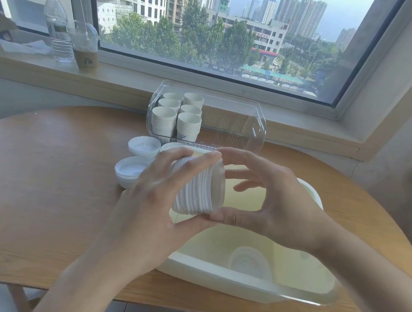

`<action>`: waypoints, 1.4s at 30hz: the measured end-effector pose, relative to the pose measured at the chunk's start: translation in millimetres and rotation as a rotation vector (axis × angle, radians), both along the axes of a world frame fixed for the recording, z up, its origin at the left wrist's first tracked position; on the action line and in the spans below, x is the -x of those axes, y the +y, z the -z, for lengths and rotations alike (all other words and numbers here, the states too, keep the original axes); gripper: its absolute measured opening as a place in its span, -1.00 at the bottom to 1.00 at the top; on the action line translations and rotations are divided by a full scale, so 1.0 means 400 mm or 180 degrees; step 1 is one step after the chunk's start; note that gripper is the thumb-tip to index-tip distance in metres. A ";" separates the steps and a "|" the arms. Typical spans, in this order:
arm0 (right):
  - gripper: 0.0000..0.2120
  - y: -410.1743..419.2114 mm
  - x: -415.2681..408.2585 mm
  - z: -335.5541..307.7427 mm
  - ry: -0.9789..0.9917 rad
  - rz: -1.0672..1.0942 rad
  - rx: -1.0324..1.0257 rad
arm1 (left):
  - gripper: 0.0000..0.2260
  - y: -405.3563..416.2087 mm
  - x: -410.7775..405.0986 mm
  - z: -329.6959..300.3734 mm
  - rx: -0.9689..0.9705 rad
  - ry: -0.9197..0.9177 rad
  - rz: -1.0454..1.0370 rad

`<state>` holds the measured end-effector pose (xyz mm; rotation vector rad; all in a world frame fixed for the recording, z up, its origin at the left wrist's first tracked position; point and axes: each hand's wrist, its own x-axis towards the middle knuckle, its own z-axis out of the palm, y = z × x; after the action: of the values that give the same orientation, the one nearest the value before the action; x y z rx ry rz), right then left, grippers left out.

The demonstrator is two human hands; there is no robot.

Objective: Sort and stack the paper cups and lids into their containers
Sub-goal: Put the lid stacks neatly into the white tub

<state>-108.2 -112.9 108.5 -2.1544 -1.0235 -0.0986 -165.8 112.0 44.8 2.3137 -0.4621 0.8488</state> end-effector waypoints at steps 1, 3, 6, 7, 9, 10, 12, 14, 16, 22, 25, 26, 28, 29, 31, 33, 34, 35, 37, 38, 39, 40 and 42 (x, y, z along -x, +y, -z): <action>-0.20 -0.005 -0.002 -0.001 0.0015 -0.0019 0.0016 | -0.31 0.000 0.001 0.000 -0.0017 -0.0008 -0.0007; -0.24 -0.018 -0.012 -0.002 0.0086 -0.0011 0.0131 | -0.28 -0.002 0.004 0.001 -0.0042 0.0021 -0.0046; -0.41 -0.045 -0.038 0.001 0.0217 0.0240 0.0785 | -0.25 -0.005 0.006 0.003 -0.0079 0.0039 -0.0076; -0.48 -0.052 -0.046 0.005 0.0226 0.0336 0.1209 | -0.25 -0.005 0.005 0.003 -0.0093 0.0035 -0.0079; -0.58 -0.058 -0.056 0.022 0.0266 0.0383 0.2153 | -0.24 -0.003 0.003 0.003 -0.0097 0.0038 -0.0074; -0.61 -0.058 -0.056 0.033 0.0326 0.0345 0.2528 | -0.24 -0.003 0.002 0.003 -0.0099 0.0036 -0.0070; -0.63 -0.054 -0.053 0.054 0.0477 0.0266 0.2977 | -0.24 -0.003 0.001 0.005 -0.0105 0.0027 -0.0075; -0.64 -0.050 -0.051 0.067 0.0658 0.0228 0.3169 | -0.24 -0.003 0.001 0.006 -0.0101 0.0028 -0.0088; -0.65 -0.047 -0.051 0.073 0.0800 0.0209 0.3296 | -0.24 -0.003 0.001 0.008 -0.0101 0.0041 -0.0086; -0.65 -0.051 -0.058 0.085 0.0965 0.0188 0.3353 | -0.24 -0.001 0.001 0.004 -0.0094 0.0046 -0.0055; -0.71 -0.053 -0.063 0.088 0.0769 0.0222 0.3288 | -0.25 -0.001 0.000 0.003 -0.0072 0.0049 -0.0050; -0.76 -0.052 -0.065 0.090 0.0675 0.0244 0.3228 | -0.25 -0.001 -0.001 0.003 -0.0070 0.0054 -0.0049; -0.86 -0.049 -0.068 0.088 0.0455 0.0317 0.3043 | -0.25 0.000 -0.001 0.002 -0.0066 0.0068 -0.0049; -0.88 -0.049 -0.069 0.084 0.0340 0.0363 0.2938 | -0.25 0.001 -0.001 0.002 -0.0057 0.0077 -0.0048; -0.89 -0.054 -0.072 0.070 0.0106 0.0480 0.2727 | -0.26 0.001 -0.003 0.000 -0.0030 0.0103 -0.0024; -0.93 -0.068 -0.078 0.052 -0.0048 0.0625 0.2423 | -0.26 0.002 -0.006 0.000 0.0018 0.0129 0.0004; -0.93 -0.077 -0.080 0.044 -0.0038 0.0686 0.2204 | -0.26 0.002 -0.008 0.000 0.0045 0.0138 0.0007; -0.93 -0.087 -0.082 0.036 0.0019 0.0735 0.1945 | -0.27 0.003 -0.010 0.000 0.0068 0.0147 0.0000; -0.90 -0.106 -0.088 0.020 0.0150 0.0823 0.1372 | -0.26 0.004 -0.017 -0.001 0.0110 0.0168 -0.0035; -0.88 -0.113 -0.092 0.014 0.0217 0.0863 0.1063 | -0.26 0.004 -0.023 -0.002 0.0145 0.0177 -0.0042; -0.86 -0.117 -0.097 0.009 0.0294 0.0905 0.0736 | -0.25 0.005 -0.028 -0.001 0.0197 0.0187 -0.0029; -0.84 -0.119 -0.100 0.006 0.0353 0.0953 0.0412 | -0.26 0.004 -0.035 -0.002 0.0253 0.0196 -0.0001; -0.84 -0.111 -0.101 0.000 0.0409 0.1023 -0.0158 | -0.26 0.003 -0.048 -0.001 0.0321 0.0203 0.0044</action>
<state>-67.7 -157.5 108.5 -2.2319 -0.5907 -0.1336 -146.7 113.2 45.3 2.2353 -0.3984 0.7718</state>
